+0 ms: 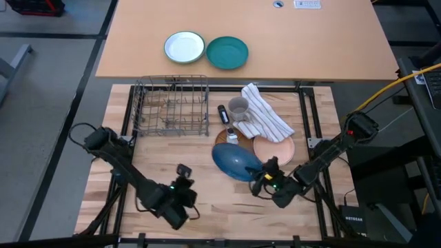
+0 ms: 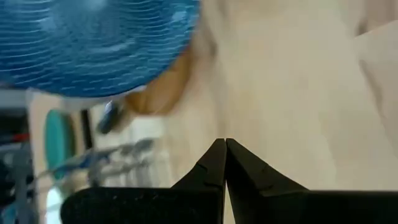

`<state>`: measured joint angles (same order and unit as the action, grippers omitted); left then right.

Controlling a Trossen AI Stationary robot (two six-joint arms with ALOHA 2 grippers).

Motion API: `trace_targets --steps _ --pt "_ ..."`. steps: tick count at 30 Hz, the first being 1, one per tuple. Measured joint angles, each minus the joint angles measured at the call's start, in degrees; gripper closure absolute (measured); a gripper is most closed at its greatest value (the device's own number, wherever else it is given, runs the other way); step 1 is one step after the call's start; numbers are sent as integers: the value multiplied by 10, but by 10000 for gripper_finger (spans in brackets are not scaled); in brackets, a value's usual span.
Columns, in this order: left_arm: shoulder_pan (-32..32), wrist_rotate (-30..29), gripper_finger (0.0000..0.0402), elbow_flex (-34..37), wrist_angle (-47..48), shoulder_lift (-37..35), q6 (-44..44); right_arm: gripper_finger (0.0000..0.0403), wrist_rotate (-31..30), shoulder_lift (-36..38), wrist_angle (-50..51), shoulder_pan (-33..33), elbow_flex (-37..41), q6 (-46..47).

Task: Sort dishes
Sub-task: Put the blue plate into the dish rack

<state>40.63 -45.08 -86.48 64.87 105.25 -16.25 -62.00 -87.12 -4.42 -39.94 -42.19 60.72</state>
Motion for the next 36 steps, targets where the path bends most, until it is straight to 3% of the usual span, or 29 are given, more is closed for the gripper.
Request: trace_targets --steps 8,13,18,24,29,36 --pt "40 -50 401 0 150 -61 -190 352 167 26 4 139 -109 -286" --pt "68 -63 401 0 220 -71 -304 352 211 34 52 246 -216 -412" --pt "88 -99 401 23 252 -71 -389 352 185 26 90 341 -304 -454" --pt "98 -145 401 85 251 -71 -462 356 153 -15 83 417 -346 -467" --pt "89 -216 401 156 250 -76 -558 356 171 -66 78 440 -357 -468" --pt "36 -227 401 257 252 -173 -699 356 229 -137 18 466 -359 -461"
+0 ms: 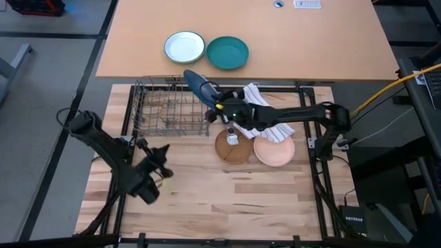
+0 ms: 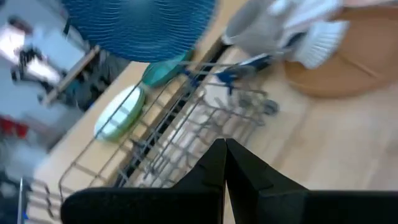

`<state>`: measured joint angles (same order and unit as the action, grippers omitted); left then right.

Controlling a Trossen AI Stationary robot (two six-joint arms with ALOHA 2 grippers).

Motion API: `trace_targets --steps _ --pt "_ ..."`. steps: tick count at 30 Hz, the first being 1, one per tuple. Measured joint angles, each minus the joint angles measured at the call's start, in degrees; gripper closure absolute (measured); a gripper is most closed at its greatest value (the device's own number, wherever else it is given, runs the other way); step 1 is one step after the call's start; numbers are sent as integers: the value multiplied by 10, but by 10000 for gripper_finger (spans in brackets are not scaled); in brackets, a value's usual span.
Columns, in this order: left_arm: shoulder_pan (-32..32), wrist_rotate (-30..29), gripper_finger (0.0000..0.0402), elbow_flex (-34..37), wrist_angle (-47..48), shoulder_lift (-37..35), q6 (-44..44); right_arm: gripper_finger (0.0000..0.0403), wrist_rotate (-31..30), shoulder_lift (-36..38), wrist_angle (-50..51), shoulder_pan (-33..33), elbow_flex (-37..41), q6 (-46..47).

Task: Sort dishes
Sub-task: Put the blue plate into the dish rack

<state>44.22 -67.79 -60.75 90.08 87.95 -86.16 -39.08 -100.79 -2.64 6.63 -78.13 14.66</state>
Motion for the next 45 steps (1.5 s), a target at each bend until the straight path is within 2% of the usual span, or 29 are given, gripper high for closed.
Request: trace_targets --steps 10,16,19,22,34,39,45 --pt "-18 1 401 77 0 -231 42 356 -3 -55 -36 21 0 41" --pt "-40 2 401 120 -11 -316 50 356 -36 -73 -55 24 0 102" --pt "-52 2 401 143 -25 -329 70 356 -68 -76 -58 23 0 116" --pt "-66 4 401 172 -60 -331 118 356 -69 -76 -73 24 0 115" --pt "-136 69 401 290 -326 -331 347 356 -84 -77 -75 24 0 115" --pt "-171 78 401 314 -405 -331 418 356 -83 -77 -75 24 0 107" --pt "-180 139 401 314 -488 -331 478 356 -77 -77 -75 24 0 101"
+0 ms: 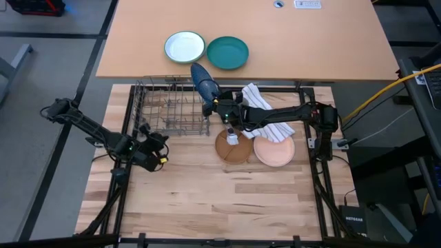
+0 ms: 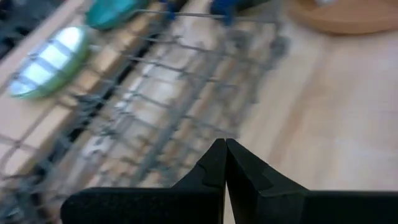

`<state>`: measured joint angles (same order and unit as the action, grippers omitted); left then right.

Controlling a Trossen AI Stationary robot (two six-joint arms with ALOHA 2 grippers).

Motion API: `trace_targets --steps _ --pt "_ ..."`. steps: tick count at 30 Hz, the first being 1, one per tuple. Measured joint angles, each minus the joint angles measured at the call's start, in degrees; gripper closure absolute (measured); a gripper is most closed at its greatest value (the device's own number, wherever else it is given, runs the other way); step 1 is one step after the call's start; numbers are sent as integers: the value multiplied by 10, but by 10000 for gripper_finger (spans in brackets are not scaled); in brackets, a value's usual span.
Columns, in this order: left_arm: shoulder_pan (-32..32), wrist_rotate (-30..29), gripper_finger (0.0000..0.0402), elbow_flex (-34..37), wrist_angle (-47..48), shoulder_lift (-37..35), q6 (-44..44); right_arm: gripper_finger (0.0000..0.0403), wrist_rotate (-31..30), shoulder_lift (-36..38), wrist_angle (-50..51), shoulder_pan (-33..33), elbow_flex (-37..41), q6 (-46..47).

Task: Sort dishes
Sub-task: Put the blue plate into the dish rack

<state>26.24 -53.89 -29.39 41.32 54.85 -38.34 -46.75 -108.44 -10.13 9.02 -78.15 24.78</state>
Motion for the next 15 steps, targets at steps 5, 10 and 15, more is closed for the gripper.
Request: trace_targets --steps 5,10,15 --pt "0 77 401 -13 -50 0 53 356 3 0 0 0 0 -13" --pt "-2 91 370 -51 -44 0 130 356 14 0 0 0 0 -14" --pt "-26 67 297 -83 -29 0 197 356 21 0 0 0 0 -28"
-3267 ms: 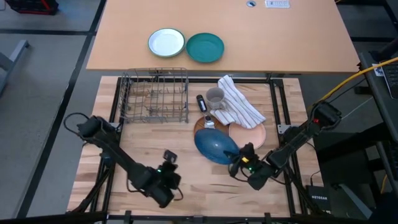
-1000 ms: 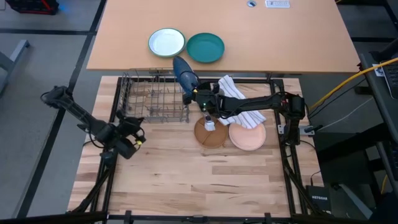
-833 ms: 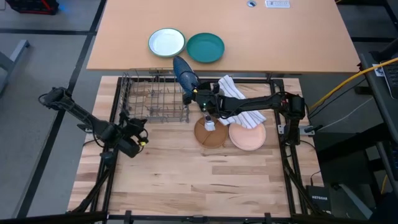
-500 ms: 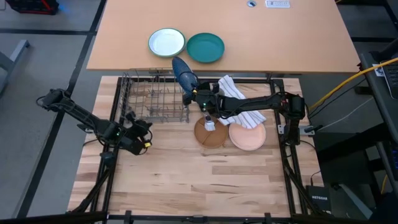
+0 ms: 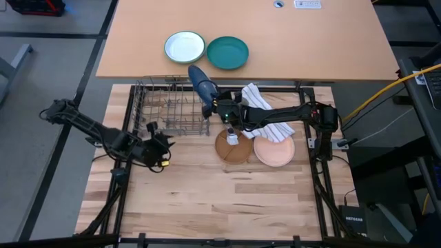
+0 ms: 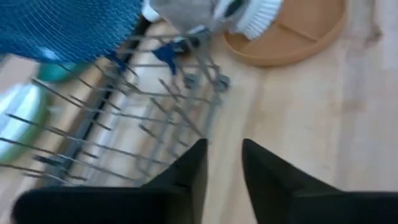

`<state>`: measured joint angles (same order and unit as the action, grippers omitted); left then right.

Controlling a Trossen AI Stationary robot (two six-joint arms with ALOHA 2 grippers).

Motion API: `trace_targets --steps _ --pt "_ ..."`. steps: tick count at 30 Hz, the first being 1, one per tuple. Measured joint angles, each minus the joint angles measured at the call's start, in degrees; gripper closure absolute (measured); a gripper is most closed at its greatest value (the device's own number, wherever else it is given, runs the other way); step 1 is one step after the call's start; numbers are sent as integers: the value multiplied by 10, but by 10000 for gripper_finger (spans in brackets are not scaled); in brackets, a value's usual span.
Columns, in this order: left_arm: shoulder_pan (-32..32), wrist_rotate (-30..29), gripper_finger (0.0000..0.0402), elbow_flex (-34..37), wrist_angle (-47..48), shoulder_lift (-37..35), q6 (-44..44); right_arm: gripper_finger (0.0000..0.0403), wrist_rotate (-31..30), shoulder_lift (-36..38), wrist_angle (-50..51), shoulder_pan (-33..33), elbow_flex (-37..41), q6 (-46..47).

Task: Sort dishes
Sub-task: Put the blue plate into the dish rack

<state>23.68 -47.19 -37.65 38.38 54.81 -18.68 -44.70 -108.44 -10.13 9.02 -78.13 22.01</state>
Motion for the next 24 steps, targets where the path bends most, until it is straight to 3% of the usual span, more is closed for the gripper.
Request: trace_targets --steps 5,8,14,20,24 --pt "-45 -4 242 -3 87 0 -21 356 14 0 0 0 0 0" --pt "-71 -6 229 -3 85 0 -32 356 18 0 0 0 0 -12" --pt "-123 -5 226 -3 85 0 -25 356 19 0 0 0 0 -15" --pt "-181 92 228 -3 71 0 9 356 28 0 0 0 0 -19" --pt "-220 101 244 -3 70 0 12 356 34 0 1 0 0 -30"
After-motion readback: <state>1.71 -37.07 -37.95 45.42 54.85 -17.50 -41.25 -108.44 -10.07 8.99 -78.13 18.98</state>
